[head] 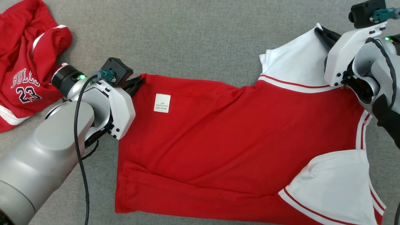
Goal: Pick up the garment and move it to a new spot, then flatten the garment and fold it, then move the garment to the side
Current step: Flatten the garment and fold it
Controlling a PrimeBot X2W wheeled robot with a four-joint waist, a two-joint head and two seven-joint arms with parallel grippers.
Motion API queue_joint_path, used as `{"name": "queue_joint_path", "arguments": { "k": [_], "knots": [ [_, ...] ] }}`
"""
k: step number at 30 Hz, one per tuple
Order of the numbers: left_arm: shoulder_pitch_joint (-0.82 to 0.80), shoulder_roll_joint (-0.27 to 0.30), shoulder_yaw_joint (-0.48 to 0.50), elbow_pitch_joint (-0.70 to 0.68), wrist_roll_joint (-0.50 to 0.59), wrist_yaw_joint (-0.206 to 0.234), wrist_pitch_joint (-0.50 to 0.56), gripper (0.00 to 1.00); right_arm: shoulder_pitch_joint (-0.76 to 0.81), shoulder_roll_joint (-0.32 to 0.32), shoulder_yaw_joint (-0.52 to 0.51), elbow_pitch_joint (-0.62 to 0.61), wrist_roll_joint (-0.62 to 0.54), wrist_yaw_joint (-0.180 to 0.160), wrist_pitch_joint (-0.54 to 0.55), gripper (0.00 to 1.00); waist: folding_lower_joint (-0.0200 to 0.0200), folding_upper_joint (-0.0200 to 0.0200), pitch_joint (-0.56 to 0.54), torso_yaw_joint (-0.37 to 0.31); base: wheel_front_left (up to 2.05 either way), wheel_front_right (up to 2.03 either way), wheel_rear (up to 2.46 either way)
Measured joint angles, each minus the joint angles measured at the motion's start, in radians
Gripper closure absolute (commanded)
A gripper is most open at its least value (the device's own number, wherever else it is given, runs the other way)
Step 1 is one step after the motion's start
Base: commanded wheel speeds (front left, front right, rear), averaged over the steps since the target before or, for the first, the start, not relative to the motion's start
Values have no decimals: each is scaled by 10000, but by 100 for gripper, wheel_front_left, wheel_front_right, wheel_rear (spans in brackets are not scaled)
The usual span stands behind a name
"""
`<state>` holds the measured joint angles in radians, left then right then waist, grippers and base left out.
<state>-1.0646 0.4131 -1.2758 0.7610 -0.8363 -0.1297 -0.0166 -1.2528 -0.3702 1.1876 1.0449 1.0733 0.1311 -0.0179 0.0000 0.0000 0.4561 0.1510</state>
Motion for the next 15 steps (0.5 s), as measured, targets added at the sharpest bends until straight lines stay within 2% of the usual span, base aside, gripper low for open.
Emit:
{"name": "queue_joint_path", "arguments": {
  "k": [10,15],
  "knots": [
    [186,-230,-23,1001,86,0,-871,100,530,-146,462,-407,182,0,-1611,100,0,0,-676,-176,0,0,0],
    [454,-224,-23,1264,88,0,-1091,100,922,-196,631,-629,295,0,-1992,100,0,0,-1196,-315,0,0,0]
  ]
}}
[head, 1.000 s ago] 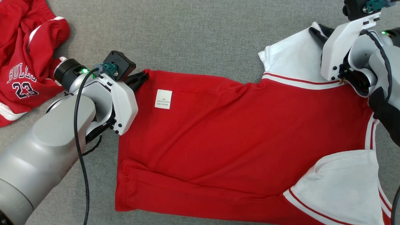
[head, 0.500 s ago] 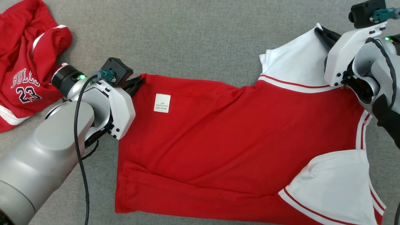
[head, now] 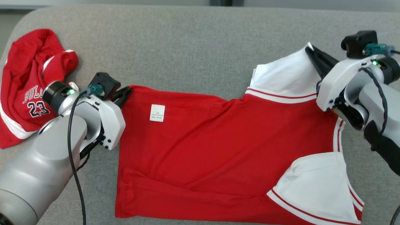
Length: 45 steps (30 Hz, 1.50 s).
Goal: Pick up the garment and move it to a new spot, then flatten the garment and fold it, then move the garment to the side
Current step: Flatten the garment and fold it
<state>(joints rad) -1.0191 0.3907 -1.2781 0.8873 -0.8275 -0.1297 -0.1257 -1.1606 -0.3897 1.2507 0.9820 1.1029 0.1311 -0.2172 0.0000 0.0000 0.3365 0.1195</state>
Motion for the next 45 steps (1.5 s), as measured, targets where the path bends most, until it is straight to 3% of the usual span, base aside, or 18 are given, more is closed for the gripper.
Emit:
{"name": "queue_joint_path", "arguments": {
  "k": [12,24,37,45],
  "knots": [
    [555,-48,0,784,-290,0,-548,100,984,-236,236,-199,163,0,-215,100,0,0,-1371,-100,0,0,0],
    [1473,-98,0,756,-261,0,-407,100,1946,-242,286,-692,50,0,-391,100,0,0,-2416,-121,0,0,0],
    [2698,790,2,-339,-67,0,198,100,3424,-802,309,-1613,-265,0,-441,100,0,0,-3648,-224,0,0,0],
    [3358,1106,0,-1076,474,0,646,100,4149,-1317,318,-2253,-240,0,199,100,0,1,-3918,-179,0,0,0]
  ]
}}
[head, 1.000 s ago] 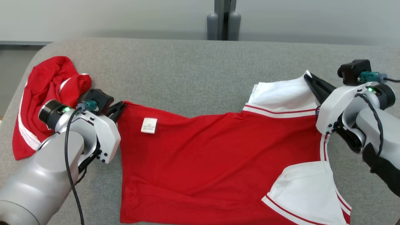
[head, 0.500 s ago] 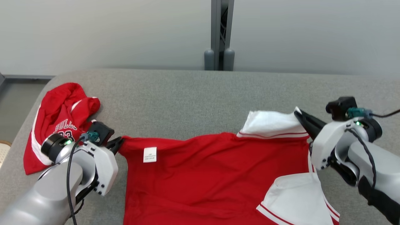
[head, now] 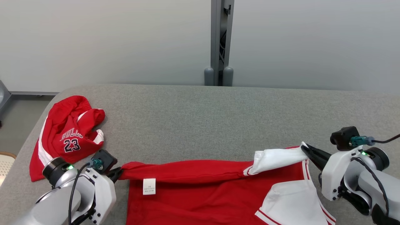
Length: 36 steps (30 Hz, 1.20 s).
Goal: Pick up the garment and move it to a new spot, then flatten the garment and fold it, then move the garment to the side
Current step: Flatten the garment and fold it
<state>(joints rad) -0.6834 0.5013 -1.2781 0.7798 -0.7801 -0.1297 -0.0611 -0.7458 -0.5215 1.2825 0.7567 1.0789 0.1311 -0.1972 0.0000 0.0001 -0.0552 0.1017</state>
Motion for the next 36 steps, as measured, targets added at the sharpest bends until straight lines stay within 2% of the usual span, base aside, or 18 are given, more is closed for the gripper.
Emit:
{"name": "queue_joint_path", "arguments": {
  "k": [10,17,21,28,36],
  "knots": [
    [452,190,-2,-458,293,0,408,100,772,-1218,-238,-1469,694,0,1156,100,0,0,-167,-28,0,0,0],
    [667,280,-4,-788,291,0,779,100,1365,-1914,-709,-2661,1383,0,2372,100,-1,0,-293,-95,0,0,0],
    [758,309,-2,-995,278,0,1009,100,1633,-2299,-867,-3170,1363,0,3053,100,0,0,-377,-97,0,0,0],
    [975,468,-4,-1429,109,0,1595,100,2136,-2587,-1427,-3659,1206,0,4211,100,-1,0,-375,-96,0,0,0],
    [1144,477,-2,-1593,50,0,1856,100,2739,-2458,-2171,-3839,725,0,4863,100,0,0,-266,-101,0,0,0]
  ]
}}
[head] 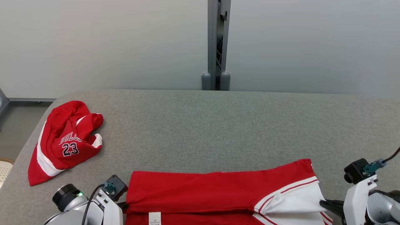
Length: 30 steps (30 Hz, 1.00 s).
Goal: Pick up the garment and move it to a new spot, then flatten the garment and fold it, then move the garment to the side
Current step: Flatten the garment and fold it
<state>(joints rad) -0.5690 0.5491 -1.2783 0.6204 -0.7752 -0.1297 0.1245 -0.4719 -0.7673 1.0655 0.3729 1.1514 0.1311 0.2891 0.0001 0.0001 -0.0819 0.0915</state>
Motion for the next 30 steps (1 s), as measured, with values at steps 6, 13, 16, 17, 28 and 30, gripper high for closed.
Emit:
{"name": "queue_joint_path", "arguments": {
  "k": [6,13,16,17,28,30],
  "knots": [
    [150,-35,-2,-59,-148,0,263,66,598,349,-786,104,-376,-2,637,0,-1,0,37,-41,0,0,0],
    [34,15,470,366,-523,272,-138,0,1235,456,-2341,96,-1074,-2,1053,0,-1,0,-24,-59,0,0,0],
    [-152,13,890,441,-520,880,-826,0,1260,644,-3235,38,-1607,-2,539,0,0,0,-55,-68,0,0,0],
    [-199,-12,1047,443,-520,1116,-1129,0,1309,773,-3551,17,-1791,-2,265,0,0,0,-64,-70,0,0,0],
    [122,-662,3003,270,-531,3542,-3822,0,2197,2796,-6466,59,-4132,-2,-4094,0,-1,0,10,-181,0,0,0],
    [319,-708,3929,-529,221,4019,-3845,0,2433,3168,-6807,224,-4529,-2,-4715,0,0,0,60,-186,0,0,0]
  ]
}}
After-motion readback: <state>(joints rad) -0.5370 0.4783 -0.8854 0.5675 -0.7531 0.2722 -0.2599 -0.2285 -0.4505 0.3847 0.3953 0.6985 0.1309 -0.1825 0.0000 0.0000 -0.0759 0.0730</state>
